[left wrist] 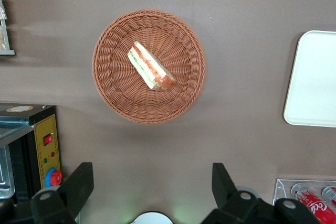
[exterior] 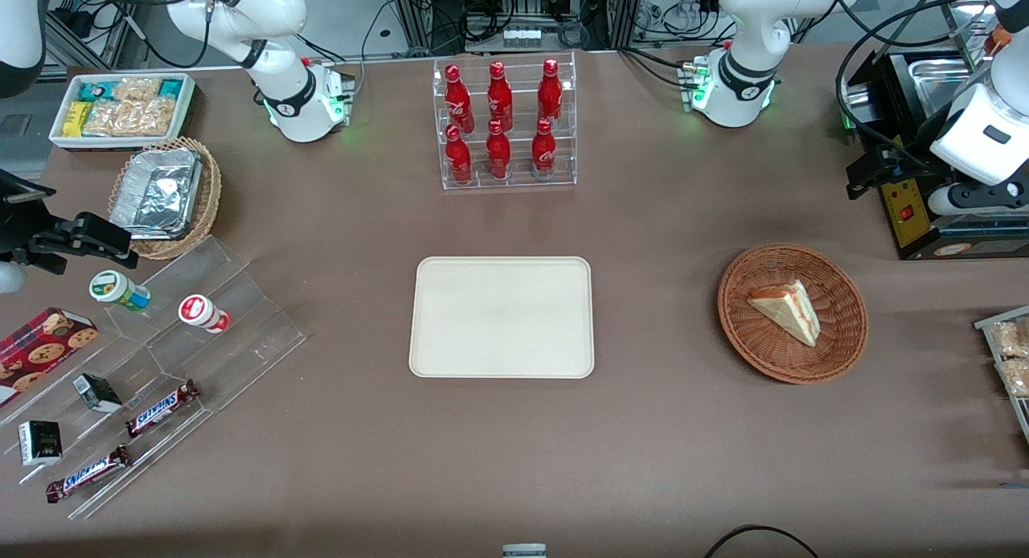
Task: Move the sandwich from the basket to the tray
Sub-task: 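Move the left gripper from rest toward the wicker basket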
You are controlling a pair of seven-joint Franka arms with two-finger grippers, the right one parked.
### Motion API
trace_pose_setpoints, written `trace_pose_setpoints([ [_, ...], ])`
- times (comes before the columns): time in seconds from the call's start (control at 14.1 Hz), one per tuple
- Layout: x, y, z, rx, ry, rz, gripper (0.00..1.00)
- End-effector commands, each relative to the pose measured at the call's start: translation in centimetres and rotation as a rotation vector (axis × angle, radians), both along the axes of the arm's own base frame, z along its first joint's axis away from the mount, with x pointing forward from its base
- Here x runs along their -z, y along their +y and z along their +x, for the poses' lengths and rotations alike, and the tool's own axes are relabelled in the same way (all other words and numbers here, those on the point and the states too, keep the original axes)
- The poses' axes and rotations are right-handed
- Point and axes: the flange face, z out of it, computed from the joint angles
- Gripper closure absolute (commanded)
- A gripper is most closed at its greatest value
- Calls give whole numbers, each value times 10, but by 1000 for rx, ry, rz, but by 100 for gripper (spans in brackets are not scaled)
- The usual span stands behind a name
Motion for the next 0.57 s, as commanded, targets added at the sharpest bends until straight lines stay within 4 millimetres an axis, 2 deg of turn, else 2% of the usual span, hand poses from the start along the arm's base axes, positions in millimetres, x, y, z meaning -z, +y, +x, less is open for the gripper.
trace_pose_setpoints([
  [0.0, -9, -1, -5, -11, -5, 30, 0],
  [0.28, -9, -1, 0, -6, -15, 28, 0],
  [0.42, 5, 2, 7, -6, -8, 28, 0],
  [0.49, 20, 6, 11, -26, 19, 33, 0],
])
